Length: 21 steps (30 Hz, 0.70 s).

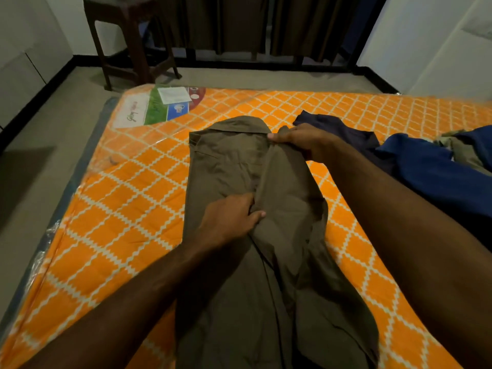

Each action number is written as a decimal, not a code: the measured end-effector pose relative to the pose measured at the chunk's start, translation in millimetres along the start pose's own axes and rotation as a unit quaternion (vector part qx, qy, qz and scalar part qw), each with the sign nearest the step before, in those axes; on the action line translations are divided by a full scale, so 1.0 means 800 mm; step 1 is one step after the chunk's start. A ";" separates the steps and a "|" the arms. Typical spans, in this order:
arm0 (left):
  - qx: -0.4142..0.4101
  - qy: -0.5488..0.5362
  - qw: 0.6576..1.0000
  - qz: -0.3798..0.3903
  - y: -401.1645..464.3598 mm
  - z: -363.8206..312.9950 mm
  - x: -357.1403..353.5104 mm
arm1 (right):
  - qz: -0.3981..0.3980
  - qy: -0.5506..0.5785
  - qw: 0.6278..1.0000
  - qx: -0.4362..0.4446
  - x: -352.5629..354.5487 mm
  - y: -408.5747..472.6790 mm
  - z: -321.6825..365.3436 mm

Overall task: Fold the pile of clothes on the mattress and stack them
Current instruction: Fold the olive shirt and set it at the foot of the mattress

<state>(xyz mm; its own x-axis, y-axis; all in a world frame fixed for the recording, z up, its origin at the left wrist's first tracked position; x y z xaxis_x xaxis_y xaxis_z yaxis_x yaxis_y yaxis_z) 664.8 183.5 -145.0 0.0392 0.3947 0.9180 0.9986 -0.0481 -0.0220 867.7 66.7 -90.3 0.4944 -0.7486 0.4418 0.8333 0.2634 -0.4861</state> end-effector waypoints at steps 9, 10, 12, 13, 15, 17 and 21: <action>0.007 -0.077 0.995 -0.069 -0.017 0.030 0.000 | -0.066 -0.037 0.995 0.061 -0.065 0.041 -0.034; -0.007 -0.109 0.989 -0.096 -0.019 0.026 0.000 | -0.071 -0.032 0.995 0.064 -0.065 0.042 -0.036; -0.030 -0.167 0.979 -0.114 -0.021 0.021 -0.002 | -0.081 -0.019 0.994 0.075 -0.064 0.035 -0.034; -0.040 -0.170 0.978 -0.111 -0.020 0.021 -0.005 | -0.084 -0.023 0.993 0.078 -0.060 0.029 -0.031; -0.056 -0.101 0.988 -0.100 -0.017 0.020 -0.010 | -0.058 -0.095 0.990 0.085 -0.050 0.011 -0.024; -0.052 0.007 0.995 -0.084 -0.015 0.021 -0.018 | -0.016 -0.198 0.976 0.092 -0.043 -0.006 -0.026; -0.064 0.106 0.989 -0.086 -0.020 0.012 -0.024 | -0.079 -0.229 0.967 0.084 -0.036 -0.008 -0.048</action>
<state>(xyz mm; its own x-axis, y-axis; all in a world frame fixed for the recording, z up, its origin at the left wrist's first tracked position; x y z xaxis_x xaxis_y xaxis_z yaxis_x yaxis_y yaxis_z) 648.3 185.8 -166.4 -0.1518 0.2056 0.9668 0.9768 -0.1180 0.1785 838.7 63.4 -129.2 0.3843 -0.4492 0.8065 0.9164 0.2917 -0.2742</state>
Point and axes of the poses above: each hand's wrist, its own y-axis towards the middle knuckle, its own x-axis out of the back of the hand, z = x × y, the point moved 4 cm from there along y, towards the middle knuckle, and after that the axes turned 8 degrees about -x, right-handed, at the moved point
